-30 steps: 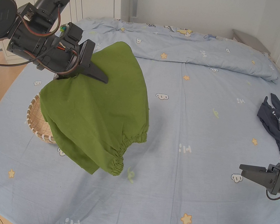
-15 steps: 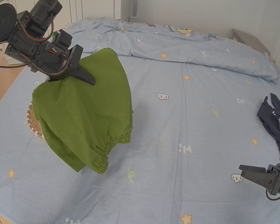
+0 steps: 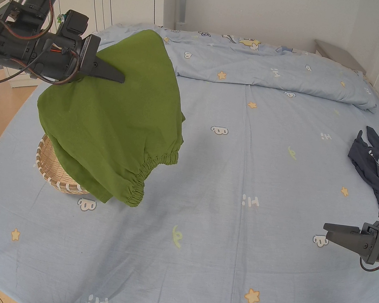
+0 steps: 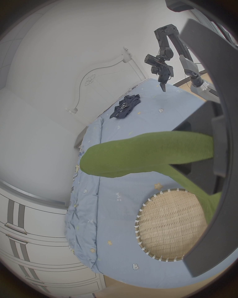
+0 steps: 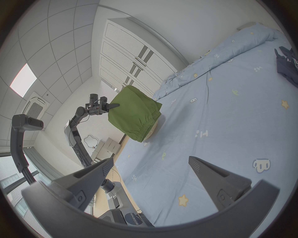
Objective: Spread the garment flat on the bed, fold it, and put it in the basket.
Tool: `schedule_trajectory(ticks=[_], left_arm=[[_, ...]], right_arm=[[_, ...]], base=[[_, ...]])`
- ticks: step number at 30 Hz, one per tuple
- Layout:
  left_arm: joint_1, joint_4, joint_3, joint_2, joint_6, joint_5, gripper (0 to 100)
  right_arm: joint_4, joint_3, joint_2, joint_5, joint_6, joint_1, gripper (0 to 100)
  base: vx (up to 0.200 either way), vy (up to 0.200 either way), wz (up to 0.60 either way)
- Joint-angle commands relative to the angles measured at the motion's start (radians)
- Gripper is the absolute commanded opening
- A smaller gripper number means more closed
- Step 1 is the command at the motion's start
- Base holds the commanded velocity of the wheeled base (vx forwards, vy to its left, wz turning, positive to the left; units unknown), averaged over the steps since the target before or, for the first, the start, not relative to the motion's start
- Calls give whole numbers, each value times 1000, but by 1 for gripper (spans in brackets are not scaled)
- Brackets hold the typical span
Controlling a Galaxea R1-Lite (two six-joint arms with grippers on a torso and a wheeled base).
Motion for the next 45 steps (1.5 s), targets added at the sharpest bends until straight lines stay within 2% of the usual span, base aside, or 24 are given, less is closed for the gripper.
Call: schedule_trajectory(ticks=[1,13,20,27,35,45], left_arm=[[23,-23,28,-25,-8,-1,0],[75,-69,32,-20,-68,-10,0],[118,-86,37,-17,-92,-53,0],[167,-152,128,-17,-94,-90,0],[235,-345,290,-17,-129,-139,0],[323,-400,322,20,-141,-203,0]], right_arm=[[0,0,1,0,0,0,100],[-4,5,2,0,-2,0,100],[-2,6,2,-1,-2,0,100],[-2,6,4,-3,-3,0,100],[-2,14,5,-3,-6,2,100],[-2,15,2,-4,-9,9,100]], base=[[0,0,0],[0,0,0],[0,0,0],[0,0,0],[0,0,0],[0,0,0]])
